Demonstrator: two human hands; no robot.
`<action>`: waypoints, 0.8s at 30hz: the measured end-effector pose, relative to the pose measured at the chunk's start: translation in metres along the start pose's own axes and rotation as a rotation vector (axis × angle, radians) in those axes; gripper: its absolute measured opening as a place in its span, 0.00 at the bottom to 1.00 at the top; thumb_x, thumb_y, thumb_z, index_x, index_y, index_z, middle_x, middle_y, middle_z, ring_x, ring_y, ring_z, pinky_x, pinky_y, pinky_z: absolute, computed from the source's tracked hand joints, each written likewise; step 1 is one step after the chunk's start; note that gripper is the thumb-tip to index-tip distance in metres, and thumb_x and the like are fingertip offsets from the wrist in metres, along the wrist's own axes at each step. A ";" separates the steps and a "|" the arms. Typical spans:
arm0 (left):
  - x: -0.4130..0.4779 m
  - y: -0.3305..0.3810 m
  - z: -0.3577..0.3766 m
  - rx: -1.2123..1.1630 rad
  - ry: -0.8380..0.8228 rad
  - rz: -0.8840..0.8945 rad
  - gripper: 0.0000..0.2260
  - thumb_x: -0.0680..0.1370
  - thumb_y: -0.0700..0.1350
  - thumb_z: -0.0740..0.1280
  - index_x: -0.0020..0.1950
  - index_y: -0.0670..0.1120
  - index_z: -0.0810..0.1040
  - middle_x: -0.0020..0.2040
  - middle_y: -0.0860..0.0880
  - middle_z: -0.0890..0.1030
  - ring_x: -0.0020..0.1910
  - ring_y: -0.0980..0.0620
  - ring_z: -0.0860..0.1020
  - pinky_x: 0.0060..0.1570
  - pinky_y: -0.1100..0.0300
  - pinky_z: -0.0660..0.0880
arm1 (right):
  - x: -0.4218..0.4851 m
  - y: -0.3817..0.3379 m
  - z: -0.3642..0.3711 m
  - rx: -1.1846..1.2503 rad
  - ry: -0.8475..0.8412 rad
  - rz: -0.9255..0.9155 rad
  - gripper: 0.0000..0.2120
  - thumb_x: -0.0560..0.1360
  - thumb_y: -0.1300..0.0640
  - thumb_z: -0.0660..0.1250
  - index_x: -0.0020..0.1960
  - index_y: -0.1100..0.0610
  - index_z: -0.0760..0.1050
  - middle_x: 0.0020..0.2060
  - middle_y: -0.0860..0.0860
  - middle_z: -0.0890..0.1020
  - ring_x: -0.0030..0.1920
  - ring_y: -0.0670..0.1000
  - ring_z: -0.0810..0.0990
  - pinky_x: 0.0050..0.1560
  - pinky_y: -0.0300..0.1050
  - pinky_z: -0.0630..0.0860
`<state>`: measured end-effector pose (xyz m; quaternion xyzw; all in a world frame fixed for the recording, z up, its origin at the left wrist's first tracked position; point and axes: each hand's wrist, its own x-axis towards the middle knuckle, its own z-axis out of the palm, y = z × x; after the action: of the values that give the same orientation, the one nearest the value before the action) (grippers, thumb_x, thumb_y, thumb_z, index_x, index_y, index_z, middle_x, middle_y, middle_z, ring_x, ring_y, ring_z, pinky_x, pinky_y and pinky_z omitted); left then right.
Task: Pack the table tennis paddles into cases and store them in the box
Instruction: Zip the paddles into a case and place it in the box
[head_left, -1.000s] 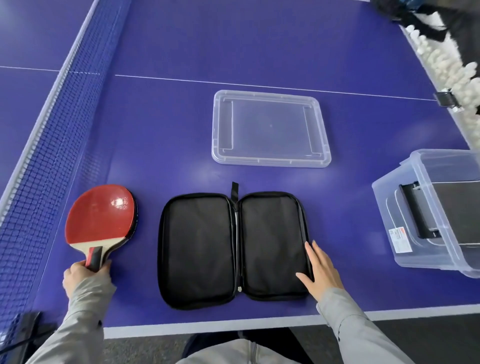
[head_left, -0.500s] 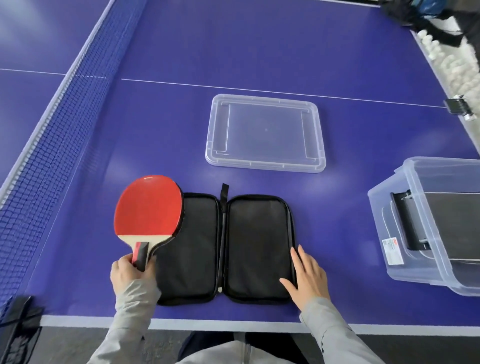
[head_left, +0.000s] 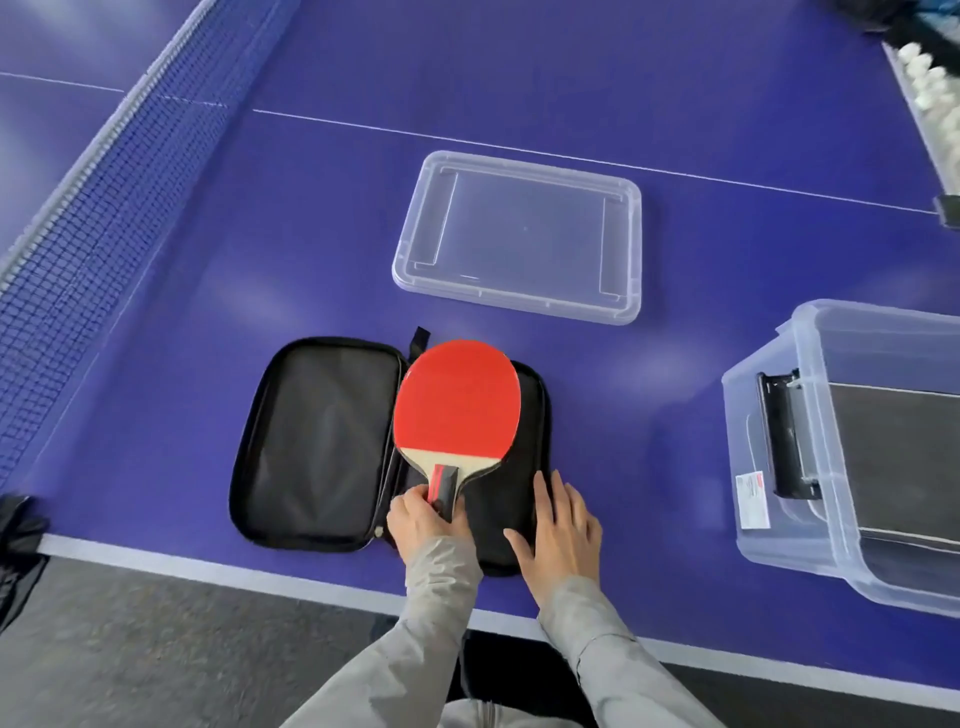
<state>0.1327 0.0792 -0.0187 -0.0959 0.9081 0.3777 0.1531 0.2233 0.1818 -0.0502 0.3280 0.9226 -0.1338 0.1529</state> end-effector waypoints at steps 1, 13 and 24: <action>-0.004 -0.001 0.006 0.005 0.006 -0.008 0.17 0.70 0.40 0.73 0.54 0.33 0.75 0.51 0.35 0.75 0.54 0.37 0.72 0.58 0.50 0.65 | 0.000 0.001 0.000 0.009 0.008 -0.006 0.36 0.77 0.37 0.55 0.77 0.50 0.45 0.77 0.50 0.52 0.76 0.52 0.53 0.70 0.53 0.58; -0.011 -0.011 0.039 0.064 -0.007 -0.019 0.17 0.70 0.39 0.73 0.54 0.33 0.75 0.52 0.34 0.75 0.54 0.37 0.71 0.56 0.52 0.64 | 0.000 0.004 0.005 0.043 0.027 -0.022 0.37 0.76 0.39 0.58 0.77 0.51 0.45 0.77 0.50 0.51 0.76 0.52 0.52 0.72 0.54 0.56; -0.007 -0.013 0.039 0.040 -0.067 -0.066 0.20 0.68 0.42 0.75 0.55 0.36 0.73 0.53 0.38 0.73 0.56 0.40 0.70 0.57 0.54 0.65 | -0.005 0.013 0.005 -0.003 0.016 -0.070 0.41 0.74 0.34 0.57 0.78 0.51 0.45 0.78 0.49 0.50 0.76 0.51 0.51 0.72 0.53 0.56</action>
<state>0.1512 0.0984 -0.0509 -0.1101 0.9062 0.3573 0.1977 0.2362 0.1871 -0.0553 0.2963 0.9350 -0.1348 0.1411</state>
